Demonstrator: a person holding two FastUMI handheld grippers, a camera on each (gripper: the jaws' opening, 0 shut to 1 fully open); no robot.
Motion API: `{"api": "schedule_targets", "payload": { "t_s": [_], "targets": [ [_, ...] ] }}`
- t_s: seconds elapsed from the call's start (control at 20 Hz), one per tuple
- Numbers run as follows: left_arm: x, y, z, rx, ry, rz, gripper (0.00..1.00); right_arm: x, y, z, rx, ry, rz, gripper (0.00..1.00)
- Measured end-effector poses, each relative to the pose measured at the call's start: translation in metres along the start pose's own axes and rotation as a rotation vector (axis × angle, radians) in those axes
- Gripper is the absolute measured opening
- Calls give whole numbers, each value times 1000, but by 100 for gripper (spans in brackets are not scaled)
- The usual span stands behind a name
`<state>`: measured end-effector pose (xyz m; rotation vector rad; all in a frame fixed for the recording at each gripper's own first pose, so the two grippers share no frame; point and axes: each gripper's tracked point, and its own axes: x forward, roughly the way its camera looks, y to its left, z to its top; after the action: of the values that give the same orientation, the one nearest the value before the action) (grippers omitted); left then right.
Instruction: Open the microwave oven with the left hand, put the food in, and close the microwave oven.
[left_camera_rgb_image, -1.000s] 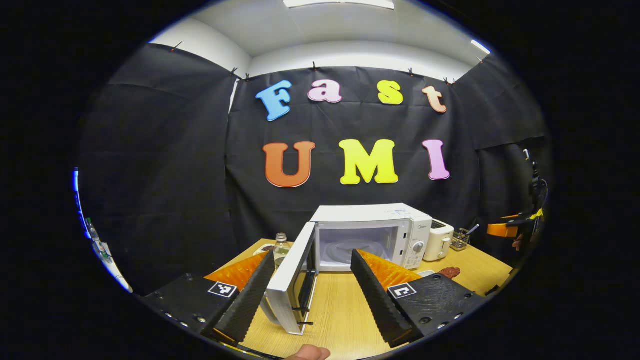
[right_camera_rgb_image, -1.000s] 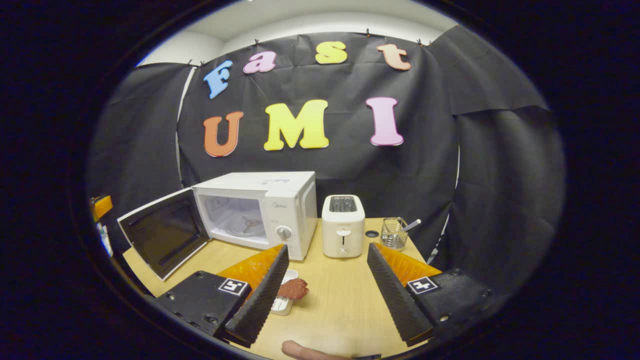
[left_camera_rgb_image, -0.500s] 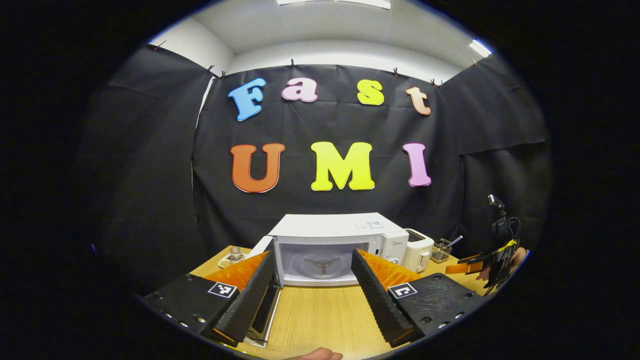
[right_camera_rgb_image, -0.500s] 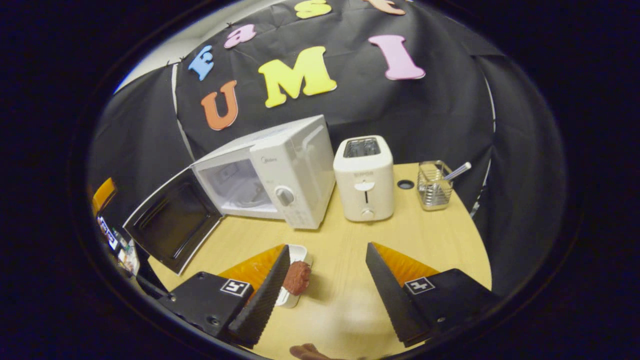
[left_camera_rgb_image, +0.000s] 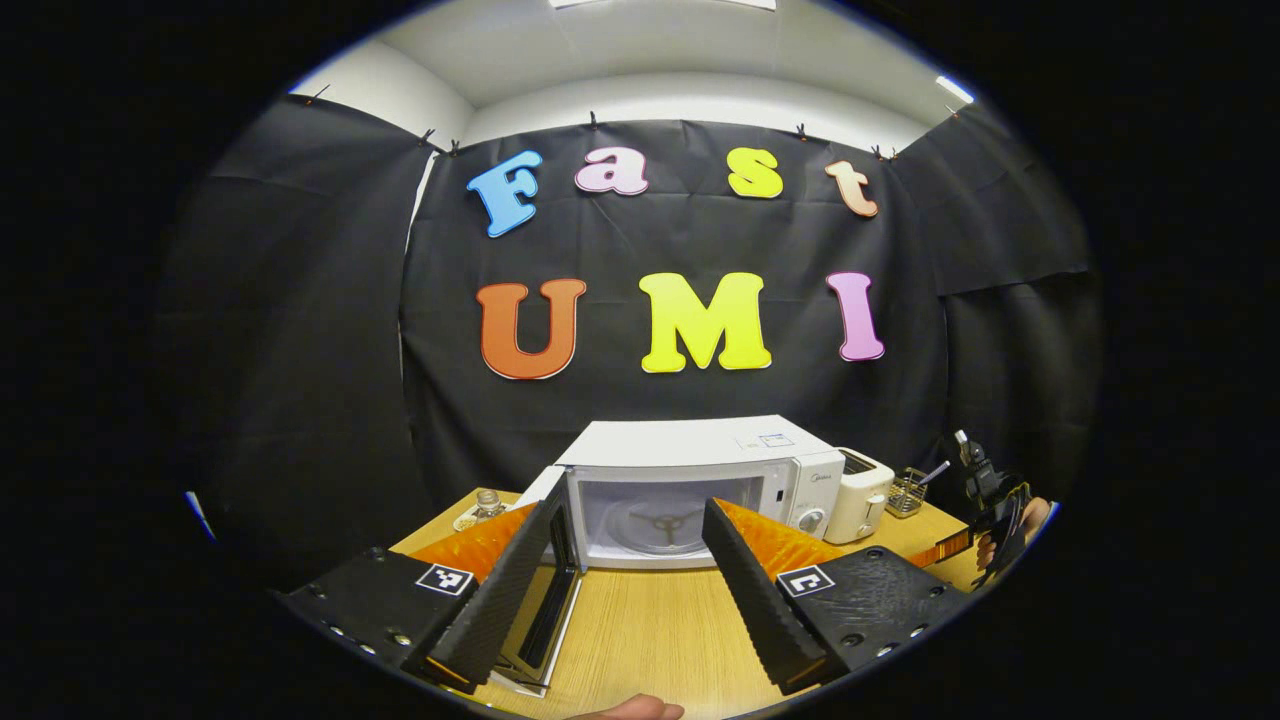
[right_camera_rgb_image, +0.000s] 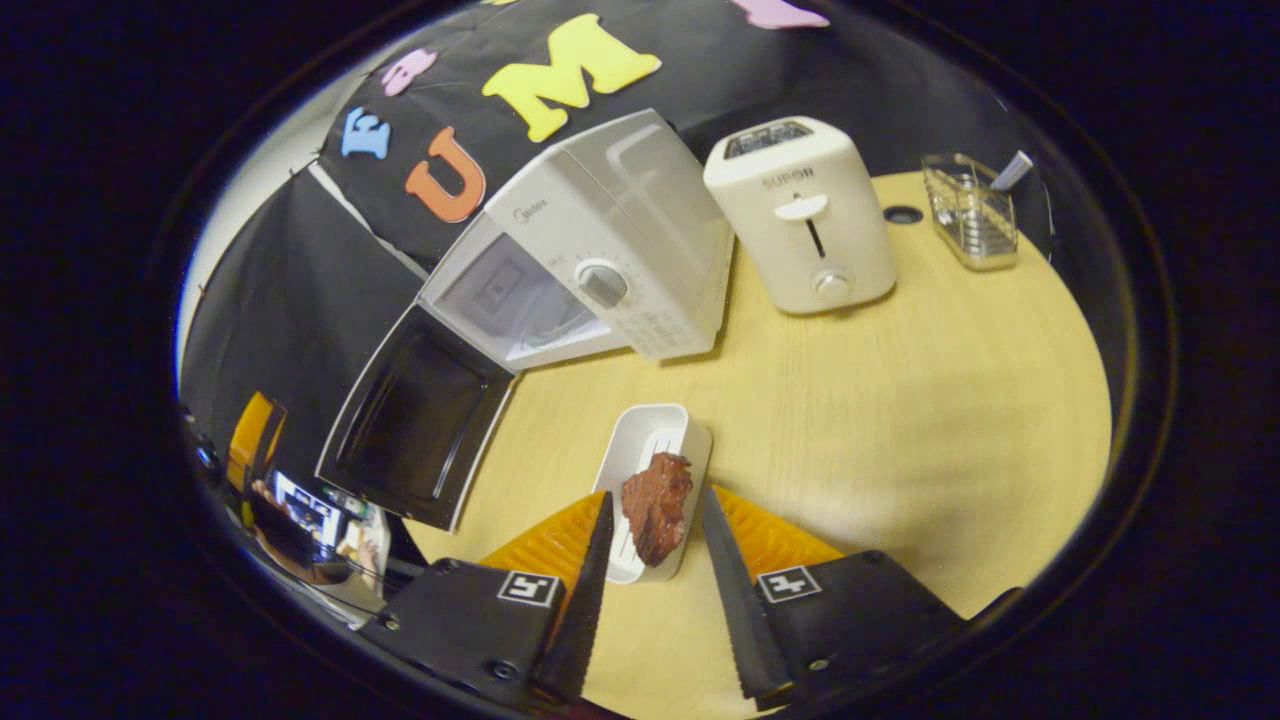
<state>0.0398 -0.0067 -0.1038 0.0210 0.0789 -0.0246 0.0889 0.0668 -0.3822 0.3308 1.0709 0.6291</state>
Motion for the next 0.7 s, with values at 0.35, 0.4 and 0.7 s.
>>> {"api": "schedule_targets", "payload": {
  "t_s": [0.35,0.4,0.7],
  "targets": [
    [-26,25,28,67,-125,81,95,-17,6,3,25,-43,-28,14],
    [-29,29,30,62,-141,90,96,-23,10,4,-11,-65,-53,13],
    [-41,48,9,24,-119,91,97,-52,58,12,-318,-212,-201,13]
  ]
}}
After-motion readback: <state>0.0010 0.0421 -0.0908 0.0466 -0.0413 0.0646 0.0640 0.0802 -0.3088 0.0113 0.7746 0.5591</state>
